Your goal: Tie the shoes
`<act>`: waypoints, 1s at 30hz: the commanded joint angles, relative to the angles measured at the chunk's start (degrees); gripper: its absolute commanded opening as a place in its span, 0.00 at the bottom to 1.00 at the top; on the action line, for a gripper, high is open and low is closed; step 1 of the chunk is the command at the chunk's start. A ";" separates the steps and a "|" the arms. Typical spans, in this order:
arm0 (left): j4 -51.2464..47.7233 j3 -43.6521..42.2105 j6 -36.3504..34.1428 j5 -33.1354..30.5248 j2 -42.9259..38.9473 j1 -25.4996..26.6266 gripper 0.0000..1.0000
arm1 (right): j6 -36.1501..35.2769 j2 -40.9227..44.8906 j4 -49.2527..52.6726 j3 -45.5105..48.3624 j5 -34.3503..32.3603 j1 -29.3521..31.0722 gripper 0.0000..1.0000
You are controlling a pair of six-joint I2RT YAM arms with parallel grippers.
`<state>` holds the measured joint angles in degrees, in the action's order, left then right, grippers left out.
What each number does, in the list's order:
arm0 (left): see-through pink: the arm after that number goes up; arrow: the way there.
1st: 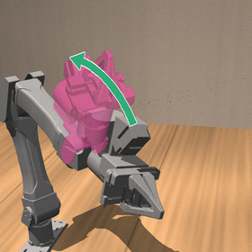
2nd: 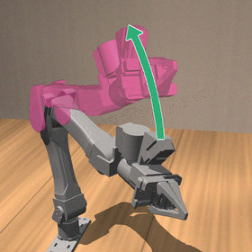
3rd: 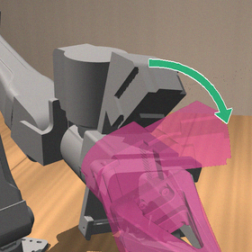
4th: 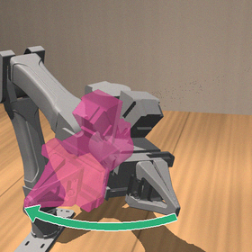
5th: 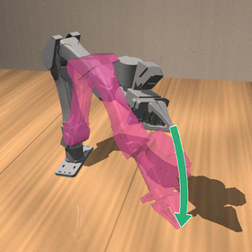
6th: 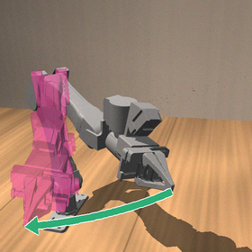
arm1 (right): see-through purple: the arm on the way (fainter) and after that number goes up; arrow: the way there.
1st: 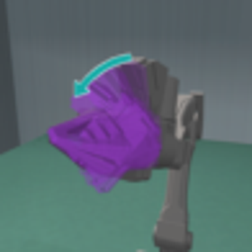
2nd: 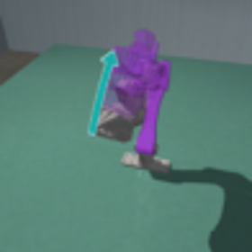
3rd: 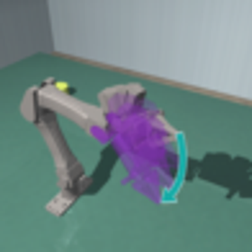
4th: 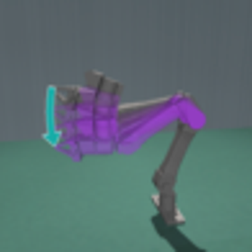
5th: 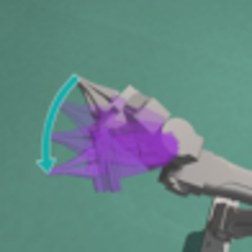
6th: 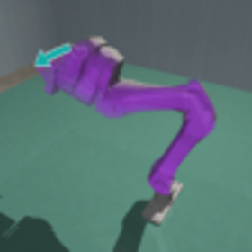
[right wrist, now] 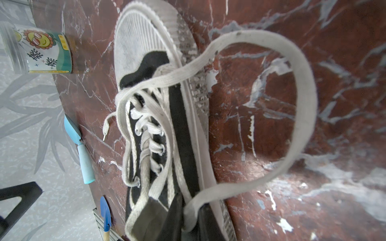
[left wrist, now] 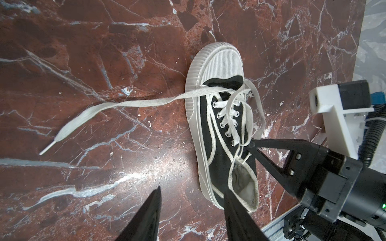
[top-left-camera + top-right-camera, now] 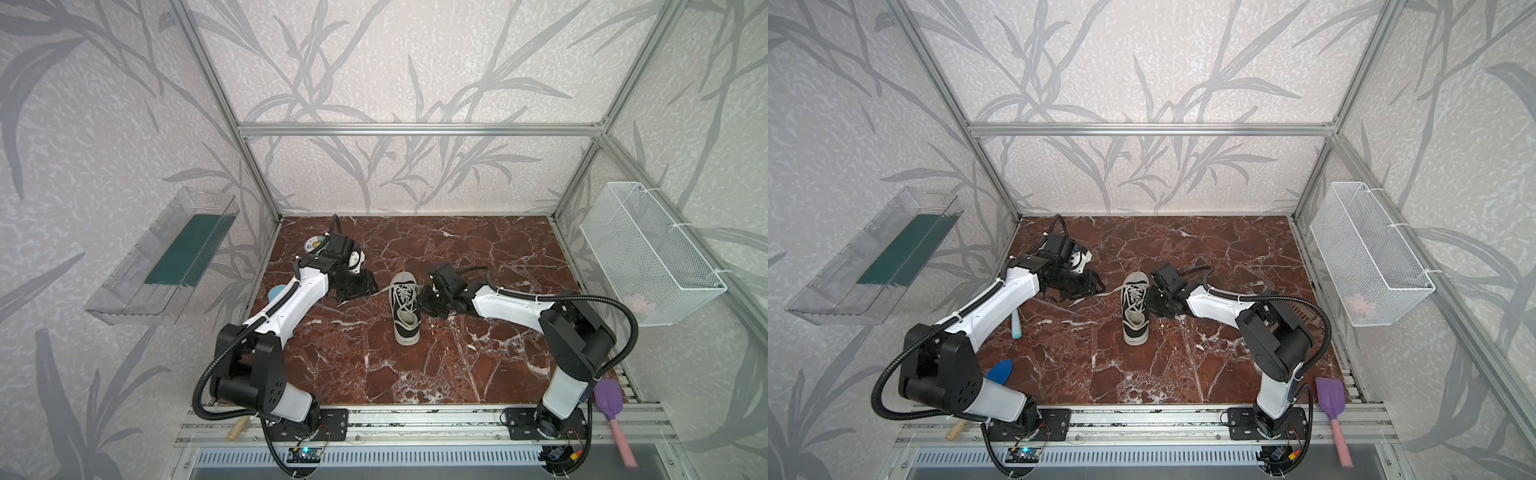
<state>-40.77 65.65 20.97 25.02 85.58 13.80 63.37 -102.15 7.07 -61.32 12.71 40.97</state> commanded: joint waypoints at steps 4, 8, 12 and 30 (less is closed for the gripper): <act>-1.50 1.51 -0.41 0.13 -0.94 -0.18 0.51 | -0.53 2.70 -0.42 0.48 -0.32 -0.58 0.21; -1.63 1.60 -0.36 0.12 -1.07 -0.18 0.51 | -0.49 2.92 -0.50 0.50 -0.49 -0.78 0.22; -1.63 1.59 -0.39 0.14 -1.12 -0.18 0.51 | -0.61 2.90 -0.86 0.42 -0.32 -0.88 0.20; -1.35 1.76 -0.50 0.81 -1.65 0.24 0.50 | 1.74 4.00 -5.84 3.83 0.74 -2.89 0.04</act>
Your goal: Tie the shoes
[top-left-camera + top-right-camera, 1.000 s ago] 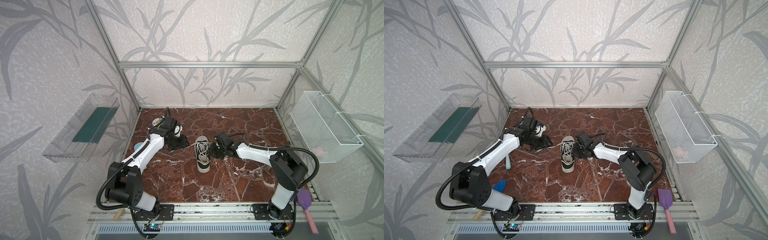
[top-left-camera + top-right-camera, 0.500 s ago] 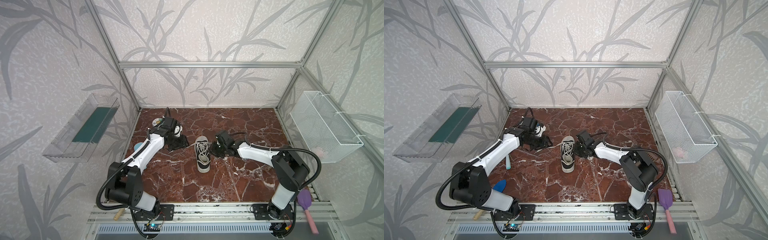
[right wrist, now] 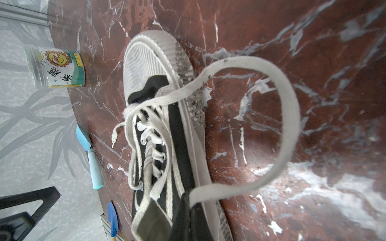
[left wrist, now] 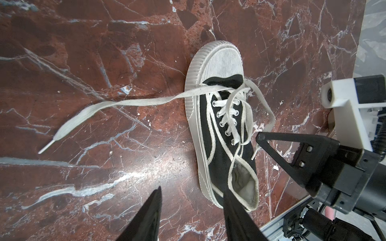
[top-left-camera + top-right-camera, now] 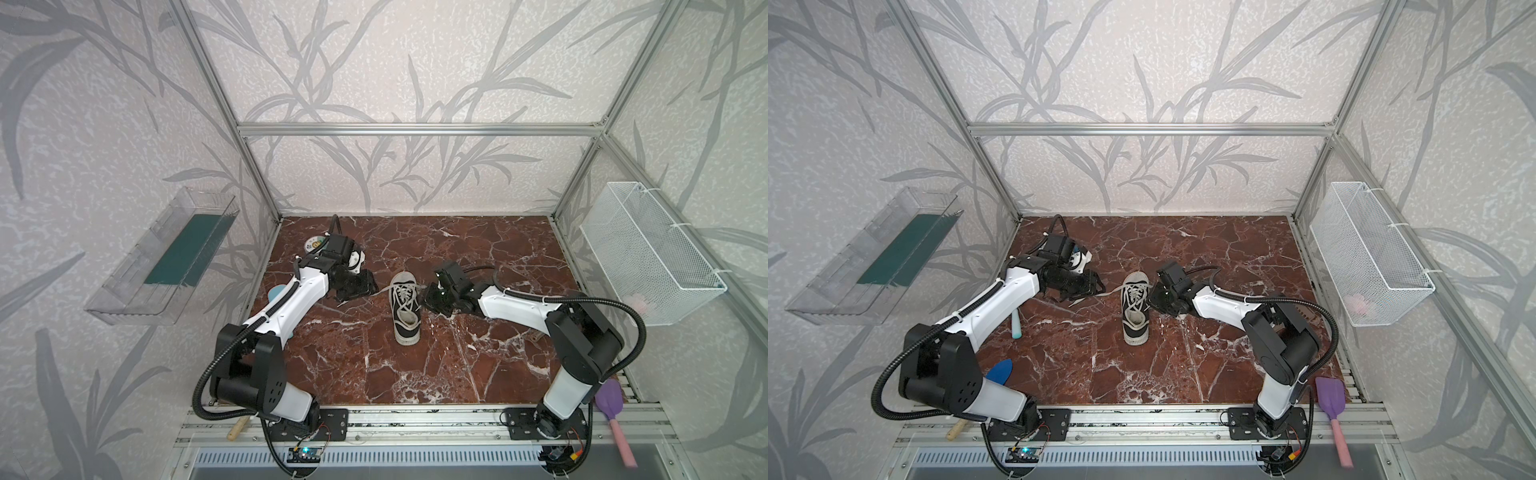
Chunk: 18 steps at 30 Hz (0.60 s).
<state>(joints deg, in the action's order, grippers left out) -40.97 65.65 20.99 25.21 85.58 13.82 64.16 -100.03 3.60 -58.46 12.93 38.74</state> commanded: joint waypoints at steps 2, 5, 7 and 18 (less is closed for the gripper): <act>-0.79 1.85 -0.34 0.89 -1.56 0.58 0.49 | 1.59 1.86 -3.75 1.57 1.01 -1.20 0.03; -0.56 2.44 -0.01 0.98 -0.96 1.11 0.48 | 3.35 1.68 -7.20 2.63 2.29 -2.36 0.03; -0.43 2.97 0.18 0.98 -0.38 1.67 0.47 | 4.13 0.97 -8.99 2.80 3.11 -2.94 0.02; 2.62 5.58 2.11 1.33 4.89 6.33 0.39 | 7.36 -2.35 -15.41 3.00 5.59 -5.34 0.00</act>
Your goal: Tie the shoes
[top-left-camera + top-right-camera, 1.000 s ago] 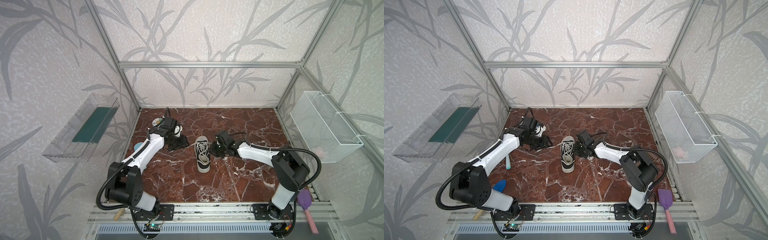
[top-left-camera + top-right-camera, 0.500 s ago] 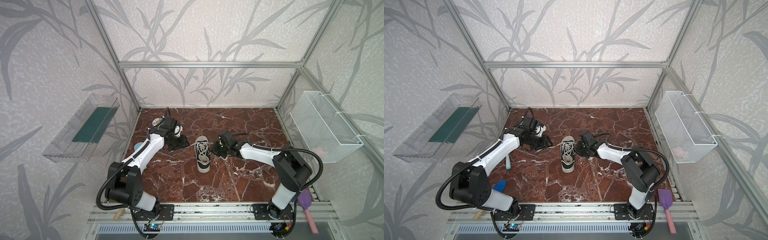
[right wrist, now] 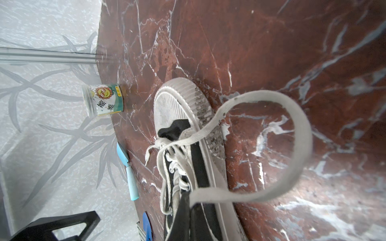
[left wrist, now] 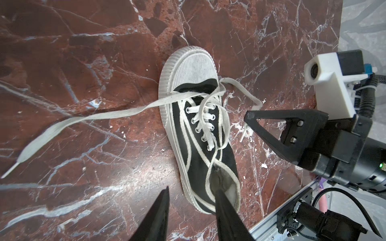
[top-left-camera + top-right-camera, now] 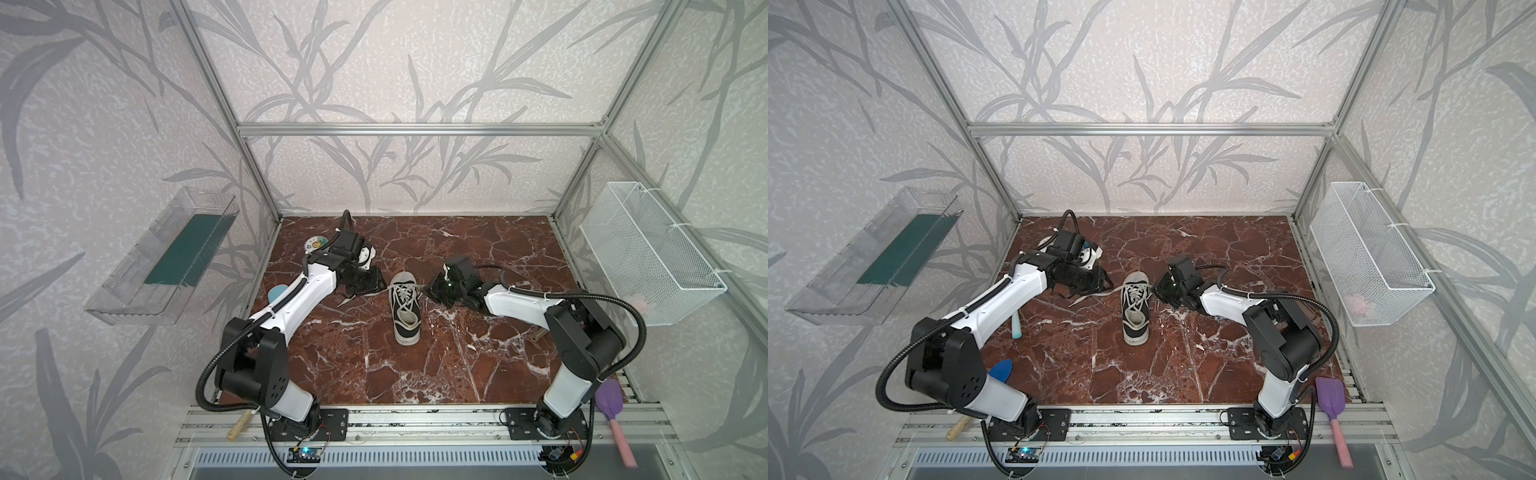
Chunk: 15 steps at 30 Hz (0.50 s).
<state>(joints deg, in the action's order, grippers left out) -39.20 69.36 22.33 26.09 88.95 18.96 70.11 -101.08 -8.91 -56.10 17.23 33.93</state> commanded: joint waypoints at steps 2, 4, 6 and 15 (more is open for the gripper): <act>1.10 2.83 0.96 0.39 2.81 2.11 0.39 | 1.57 -1.94 -3.20 0.64 1.14 -0.72 0.00; 1.19 3.95 1.05 0.25 4.22 3.03 0.38 | 1.85 -2.68 -3.95 0.70 1.57 -1.11 0.00; 1.40 4.65 1.21 0.27 5.34 3.74 0.37 | 2.47 -3.71 -5.49 0.94 2.40 -1.44 0.00; 2.55 6.04 1.84 0.39 9.02 5.24 0.32 | 3.49 -6.15 -7.35 0.99 3.27 -1.83 0.00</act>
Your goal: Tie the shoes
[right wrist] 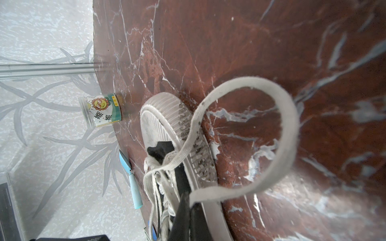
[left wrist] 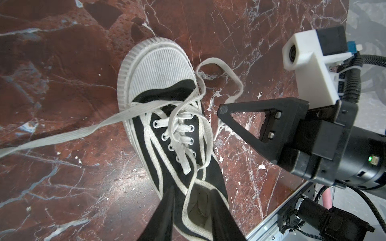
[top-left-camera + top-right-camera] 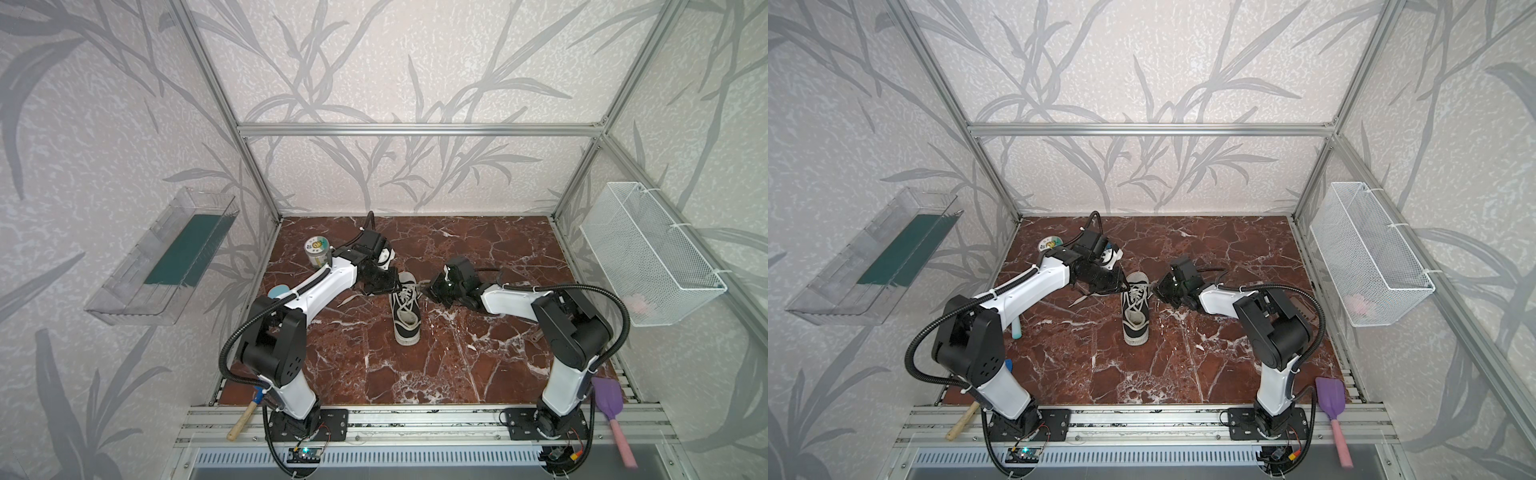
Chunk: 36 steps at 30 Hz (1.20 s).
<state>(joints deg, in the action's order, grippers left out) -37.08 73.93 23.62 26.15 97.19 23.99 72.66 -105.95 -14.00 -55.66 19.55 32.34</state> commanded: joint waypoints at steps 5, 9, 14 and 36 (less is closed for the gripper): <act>0.63 1.23 0.68 0.17 1.23 0.26 0.32 | 2.34 -3.37 -4.81 -0.38 3.22 -0.21 0.00; 1.11 0.56 0.82 0.19 1.33 0.25 0.31 | 2.50 -3.99 -5.33 -1.25 4.74 0.05 0.00; 1.76 -0.35 1.07 0.44 1.53 0.25 0.31 | 2.48 -4.74 -5.64 -1.99 6.41 0.93 0.00; 3.64 -3.08 1.54 0.04 2.89 0.02 0.31 | 3.86 -4.35 -9.44 -3.71 11.38 2.62 0.00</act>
<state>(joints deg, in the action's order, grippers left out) -33.80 71.70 24.69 26.28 99.55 24.14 75.77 -110.00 -21.26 -58.06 28.99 34.59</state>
